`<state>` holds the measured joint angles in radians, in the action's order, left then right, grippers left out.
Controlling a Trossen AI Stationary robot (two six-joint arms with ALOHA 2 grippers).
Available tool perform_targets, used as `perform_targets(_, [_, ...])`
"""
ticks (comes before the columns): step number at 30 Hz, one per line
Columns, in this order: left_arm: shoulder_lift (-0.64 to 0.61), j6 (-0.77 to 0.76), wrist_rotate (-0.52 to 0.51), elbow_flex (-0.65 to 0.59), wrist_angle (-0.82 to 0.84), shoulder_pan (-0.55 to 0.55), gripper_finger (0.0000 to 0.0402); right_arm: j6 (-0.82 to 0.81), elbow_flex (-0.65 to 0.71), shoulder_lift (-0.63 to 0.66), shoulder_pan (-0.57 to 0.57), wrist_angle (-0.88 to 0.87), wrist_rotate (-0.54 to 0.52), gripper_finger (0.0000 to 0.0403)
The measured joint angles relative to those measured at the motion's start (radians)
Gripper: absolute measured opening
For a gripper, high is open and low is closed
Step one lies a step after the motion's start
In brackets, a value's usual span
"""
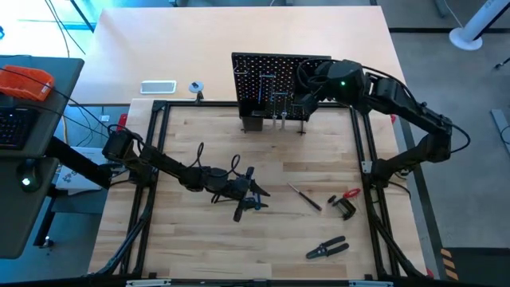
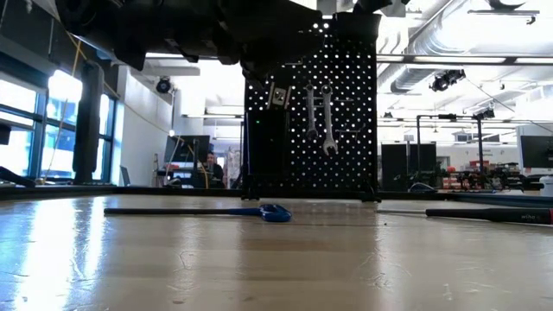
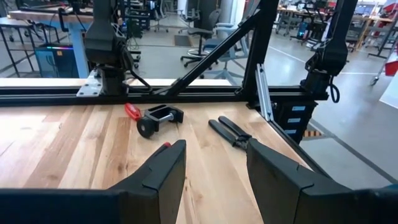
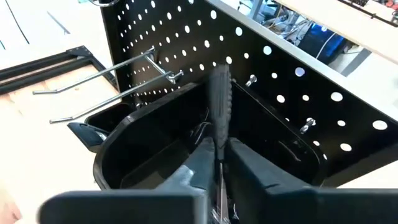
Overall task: Hang tools onto peg board
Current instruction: Put the screwdriver on the pegboard, then hang the spring puller on the pegboard
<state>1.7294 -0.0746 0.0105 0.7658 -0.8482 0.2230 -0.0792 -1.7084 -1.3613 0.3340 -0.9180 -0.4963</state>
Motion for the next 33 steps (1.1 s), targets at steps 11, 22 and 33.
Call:
perform_targets(11, [0.0, 0.004, -0.01, 0.0, 0.054, 0.0, 0.0159, 0.01, 0.0, 0.006, -0.02, -0.001, -0.007, 0.0143])
perform_targets(22, [0.0, 0.034, -0.026, 0.001, 0.317, 0.0, 0.0159, 0.114, 0.0, 0.082, -0.219, 0.084, -0.051, 0.0149])
perform_targets(33, [0.0, 0.016, -0.198, 0.001, 0.616, 0.052, 0.0159, -0.026, 0.071, 0.08, -0.502, -0.095, -0.045, 0.0149])
